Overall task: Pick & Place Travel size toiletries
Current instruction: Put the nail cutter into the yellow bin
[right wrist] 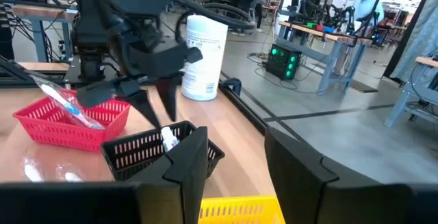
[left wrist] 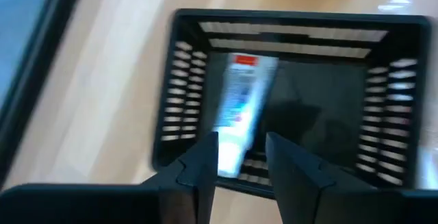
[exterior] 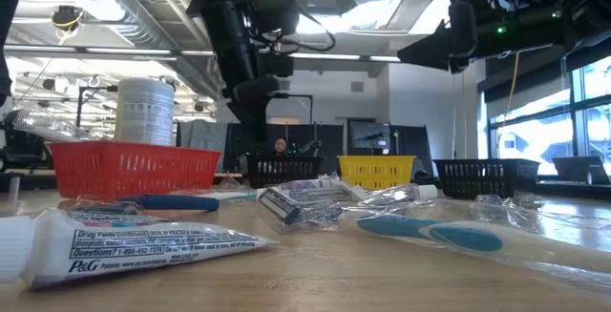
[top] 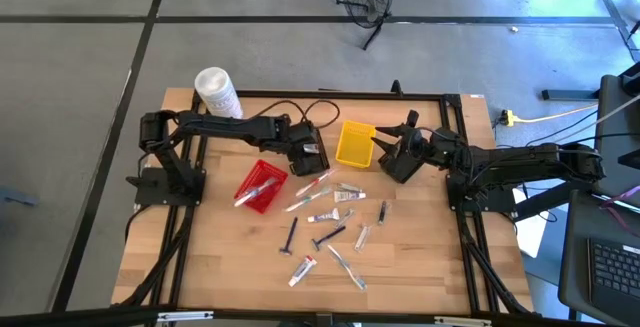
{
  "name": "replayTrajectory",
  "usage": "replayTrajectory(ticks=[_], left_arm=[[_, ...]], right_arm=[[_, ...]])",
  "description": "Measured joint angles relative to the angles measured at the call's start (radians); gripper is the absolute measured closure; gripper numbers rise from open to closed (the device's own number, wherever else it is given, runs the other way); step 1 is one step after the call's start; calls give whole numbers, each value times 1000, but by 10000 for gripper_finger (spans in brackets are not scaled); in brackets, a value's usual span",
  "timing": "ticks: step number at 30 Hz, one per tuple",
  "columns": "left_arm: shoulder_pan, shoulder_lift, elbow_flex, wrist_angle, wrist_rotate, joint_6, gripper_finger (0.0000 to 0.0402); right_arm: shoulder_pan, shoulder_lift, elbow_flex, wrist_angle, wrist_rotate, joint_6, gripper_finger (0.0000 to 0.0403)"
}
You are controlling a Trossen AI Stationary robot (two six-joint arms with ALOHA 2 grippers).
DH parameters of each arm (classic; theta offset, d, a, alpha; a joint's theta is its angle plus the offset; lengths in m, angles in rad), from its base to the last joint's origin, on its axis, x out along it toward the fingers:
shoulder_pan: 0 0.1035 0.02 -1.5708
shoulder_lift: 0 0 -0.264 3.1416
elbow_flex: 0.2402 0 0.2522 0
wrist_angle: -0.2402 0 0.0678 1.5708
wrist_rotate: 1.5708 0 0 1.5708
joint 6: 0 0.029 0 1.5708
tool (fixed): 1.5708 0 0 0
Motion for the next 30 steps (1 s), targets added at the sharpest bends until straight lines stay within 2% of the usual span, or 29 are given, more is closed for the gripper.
replayTrajectory(ticks=[5, 13, 25, 28, 30], left_arm=[[-68, 0, 0, 0, 40, -60, 288], [-197, 0, 0, 1, 15, -111, 288], [-334, 0, 0, 0, 7, -227, 288], [-353, 0, 0, 0, 6, -235, 288], [-364, 0, 0, 0, 6, -235, 288]], right_arm=[[0, 0, 0, -20, -32, -2, 254], [0, 0, 0, -20, -124, -2, 254], [0, 93, 0, -21, -137, 0, 254], [0, 121, 0, -21, -210, 0, 254], [0, 134, 0, -20, -317, 0, 254]])
